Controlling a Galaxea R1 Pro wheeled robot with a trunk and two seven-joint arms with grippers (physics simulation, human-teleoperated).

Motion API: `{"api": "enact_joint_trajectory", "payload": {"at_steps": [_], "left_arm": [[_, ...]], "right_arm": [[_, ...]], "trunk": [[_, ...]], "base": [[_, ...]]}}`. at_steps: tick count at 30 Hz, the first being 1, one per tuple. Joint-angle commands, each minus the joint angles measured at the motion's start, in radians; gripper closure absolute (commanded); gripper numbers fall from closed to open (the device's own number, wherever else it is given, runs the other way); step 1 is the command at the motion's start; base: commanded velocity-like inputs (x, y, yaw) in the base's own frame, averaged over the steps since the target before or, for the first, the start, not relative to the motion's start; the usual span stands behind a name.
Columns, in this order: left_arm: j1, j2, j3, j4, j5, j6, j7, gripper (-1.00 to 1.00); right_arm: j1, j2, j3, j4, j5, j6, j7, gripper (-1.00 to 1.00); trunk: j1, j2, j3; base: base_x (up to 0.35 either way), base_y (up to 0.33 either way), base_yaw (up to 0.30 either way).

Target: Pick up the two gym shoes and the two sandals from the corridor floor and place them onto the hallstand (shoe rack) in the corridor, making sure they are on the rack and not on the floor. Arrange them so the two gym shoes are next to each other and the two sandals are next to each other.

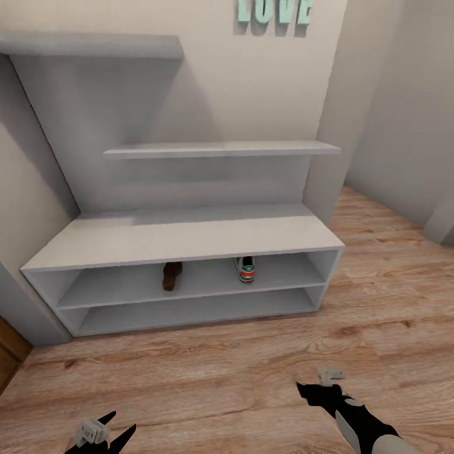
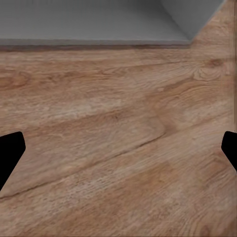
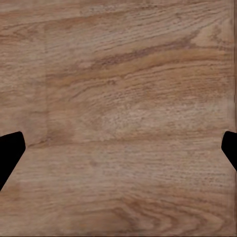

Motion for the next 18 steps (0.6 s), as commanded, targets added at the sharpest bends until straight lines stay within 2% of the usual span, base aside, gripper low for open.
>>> {"api": "enact_joint_trajectory", "payload": {"at_steps": [1, 7, 14, 18], "left_arm": [[-0.001, 0.0, 0.002, 0.001, 0.002, -0.004, -0.004, -1.0], [-0.001, 0.0, 0.003, 0.001, 0.004, -0.003, -0.003, -1.0], [-0.001, -0.003, 0.003, 0.002, 0.005, -0.002, 0.014, -1.0], [0.0, -0.029, 0.004, 0.002, 0.006, -0.002, 0.075, -1.0]], "right_arm": [[0.008, -0.006, -0.007, 0.002, 0.001, -0.013, 0.022, -1.0], [0.06, -0.037, -0.008, 0.002, -0.001, -0.062, 0.101, -1.0], [0.119, -0.045, -0.008, 0.002, -0.002, -0.13, 0.125, -1.0], [0.153, -0.046, -0.009, 0.003, -0.002, -0.178, 0.125, -1.0]], "trunk": [[0.0, 0.0, 0.0], [0.004, -0.007, 0.005], [0.027, -0.049, -0.005], [0.027, -0.049, -0.001]], "base": [[0.0, 0.0, -0.223], [0.0, 0.0, -0.224], [0.0, 0.0, -0.224], [0.0, 0.0, -0.224]]}}
